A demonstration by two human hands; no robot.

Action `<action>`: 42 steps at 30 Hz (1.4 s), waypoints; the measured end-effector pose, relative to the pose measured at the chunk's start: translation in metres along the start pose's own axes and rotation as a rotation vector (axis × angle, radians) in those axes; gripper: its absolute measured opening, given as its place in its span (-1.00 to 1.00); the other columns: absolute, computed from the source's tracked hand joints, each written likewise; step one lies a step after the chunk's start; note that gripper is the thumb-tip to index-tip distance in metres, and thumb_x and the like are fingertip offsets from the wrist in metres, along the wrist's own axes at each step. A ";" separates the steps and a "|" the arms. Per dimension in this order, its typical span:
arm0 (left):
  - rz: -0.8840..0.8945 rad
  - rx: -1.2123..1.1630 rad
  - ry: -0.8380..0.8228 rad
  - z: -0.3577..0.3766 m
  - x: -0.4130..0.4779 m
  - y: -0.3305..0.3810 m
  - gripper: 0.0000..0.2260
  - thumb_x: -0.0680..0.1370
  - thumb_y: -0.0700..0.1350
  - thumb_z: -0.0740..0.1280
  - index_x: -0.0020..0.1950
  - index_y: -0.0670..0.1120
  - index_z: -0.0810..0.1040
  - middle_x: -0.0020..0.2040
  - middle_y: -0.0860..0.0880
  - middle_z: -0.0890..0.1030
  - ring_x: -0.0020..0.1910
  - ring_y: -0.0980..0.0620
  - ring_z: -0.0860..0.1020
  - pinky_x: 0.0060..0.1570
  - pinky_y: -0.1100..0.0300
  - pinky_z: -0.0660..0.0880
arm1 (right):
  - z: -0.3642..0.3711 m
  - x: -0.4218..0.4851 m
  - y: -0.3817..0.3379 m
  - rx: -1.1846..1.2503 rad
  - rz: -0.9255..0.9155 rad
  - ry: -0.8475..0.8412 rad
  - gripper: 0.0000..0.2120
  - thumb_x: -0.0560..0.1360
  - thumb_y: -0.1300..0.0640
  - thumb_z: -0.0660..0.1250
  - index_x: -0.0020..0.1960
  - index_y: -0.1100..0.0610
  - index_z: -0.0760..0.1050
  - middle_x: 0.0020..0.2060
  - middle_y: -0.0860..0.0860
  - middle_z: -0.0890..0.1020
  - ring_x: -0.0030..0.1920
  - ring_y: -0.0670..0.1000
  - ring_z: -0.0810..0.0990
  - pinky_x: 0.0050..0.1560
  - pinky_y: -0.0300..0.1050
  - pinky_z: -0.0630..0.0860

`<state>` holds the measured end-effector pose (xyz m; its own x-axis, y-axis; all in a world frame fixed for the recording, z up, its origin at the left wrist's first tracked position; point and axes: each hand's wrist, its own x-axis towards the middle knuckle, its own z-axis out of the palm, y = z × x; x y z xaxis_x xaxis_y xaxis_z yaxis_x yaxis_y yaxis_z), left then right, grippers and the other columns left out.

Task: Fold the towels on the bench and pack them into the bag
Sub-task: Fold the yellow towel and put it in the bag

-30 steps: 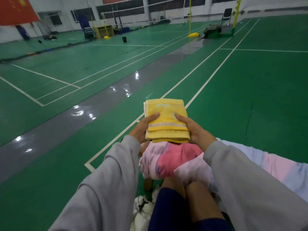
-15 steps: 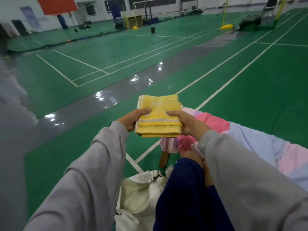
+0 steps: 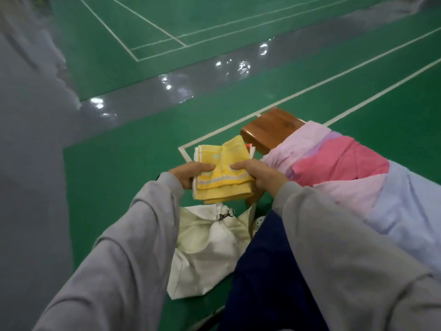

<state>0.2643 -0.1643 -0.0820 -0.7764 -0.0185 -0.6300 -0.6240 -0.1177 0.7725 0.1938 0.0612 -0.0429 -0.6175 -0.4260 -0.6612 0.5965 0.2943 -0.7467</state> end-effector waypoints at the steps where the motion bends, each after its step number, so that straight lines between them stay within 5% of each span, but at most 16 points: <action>1: -0.016 -0.020 0.002 -0.011 0.004 -0.012 -0.54 0.60 -0.08 0.42 0.46 -0.17 0.44 0.29 -0.17 0.64 0.29 -0.18 0.60 0.39 -0.20 0.44 | 0.009 0.011 0.006 -0.001 0.013 -0.010 -0.62 0.49 0.18 0.49 0.21 0.14 0.40 0.01 0.13 0.64 -0.05 0.16 0.64 -0.16 0.06 0.60; 5: -0.102 -0.133 0.011 -0.046 0.015 -0.063 -0.62 0.62 -0.10 0.38 0.41 -0.14 0.47 0.28 -0.17 0.64 0.20 -0.15 0.65 0.27 -0.13 0.53 | 0.044 0.062 0.039 -0.046 0.060 -0.054 -0.46 0.44 0.25 0.52 0.36 0.20 0.41 0.15 0.17 0.65 0.10 0.23 0.65 0.14 0.22 0.61; 18: -0.078 -0.375 0.183 -0.107 0.053 -0.179 -0.43 0.43 -0.11 0.52 0.42 -0.16 0.51 0.30 -0.20 0.63 0.25 -0.23 0.62 0.31 -0.24 0.50 | 0.112 0.165 0.109 -0.071 0.106 -0.145 -0.48 0.44 0.31 0.47 0.37 0.15 0.49 0.11 0.12 0.69 0.04 0.20 0.70 0.01 0.17 0.66; 28: -0.106 -0.394 0.400 -0.119 0.074 -0.226 -0.64 0.50 -0.16 0.52 0.27 -0.19 0.61 0.12 -0.18 0.71 0.06 -0.17 0.71 0.09 -0.08 0.62 | 0.121 0.213 0.150 -0.070 0.253 -0.292 -0.47 0.42 0.24 0.54 0.35 0.10 0.48 0.14 0.13 0.69 0.09 0.23 0.70 0.11 0.29 0.62; 32: -0.078 -0.436 0.529 -0.119 0.085 -0.254 -0.57 0.49 0.06 0.54 0.27 -0.12 0.62 0.12 -0.12 0.72 0.11 -0.15 0.69 0.15 -0.11 0.61 | 0.128 0.233 0.170 0.013 0.300 -0.206 -0.39 0.35 0.27 0.54 0.37 0.13 0.48 0.12 0.14 0.70 0.06 0.26 0.70 0.08 0.35 0.62; 37: -0.275 -0.629 0.652 -0.123 0.108 -0.297 -0.50 0.64 0.31 0.17 0.29 -0.02 0.62 0.12 -0.07 0.72 0.11 -0.11 0.69 0.17 -0.10 0.60 | 0.127 0.265 0.188 0.053 0.320 -0.205 -0.37 0.31 0.27 0.55 0.35 0.10 0.49 0.10 0.13 0.71 0.02 0.25 0.72 0.02 0.34 0.64; 40: -0.387 -0.482 0.673 -0.121 0.118 -0.314 -0.61 0.68 0.15 0.17 0.11 -0.11 0.64 -0.04 -0.12 0.71 -0.10 -0.13 0.67 0.00 -0.07 0.65 | 0.126 0.277 0.192 0.002 0.312 -0.184 -0.35 0.28 0.24 0.56 0.34 0.07 0.48 0.13 0.10 0.69 0.03 0.23 0.71 0.02 0.31 0.64; 42: -0.441 -0.139 0.647 -0.118 0.122 -0.323 -0.79 0.65 -0.11 0.23 -0.07 -0.15 0.59 -0.13 -0.18 0.63 -0.23 -0.15 0.61 -0.14 -0.04 0.59 | 0.124 0.285 0.196 -0.014 0.303 -0.152 -0.41 0.33 0.24 0.55 0.31 0.04 0.46 0.12 0.08 0.67 0.03 0.22 0.69 0.00 0.27 0.65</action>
<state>0.3815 -0.2458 -0.4183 -0.2277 -0.5094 -0.8298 -0.8122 -0.3707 0.4505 0.1985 -0.1083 -0.3684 -0.3291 -0.4400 -0.8355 0.7331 0.4387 -0.5197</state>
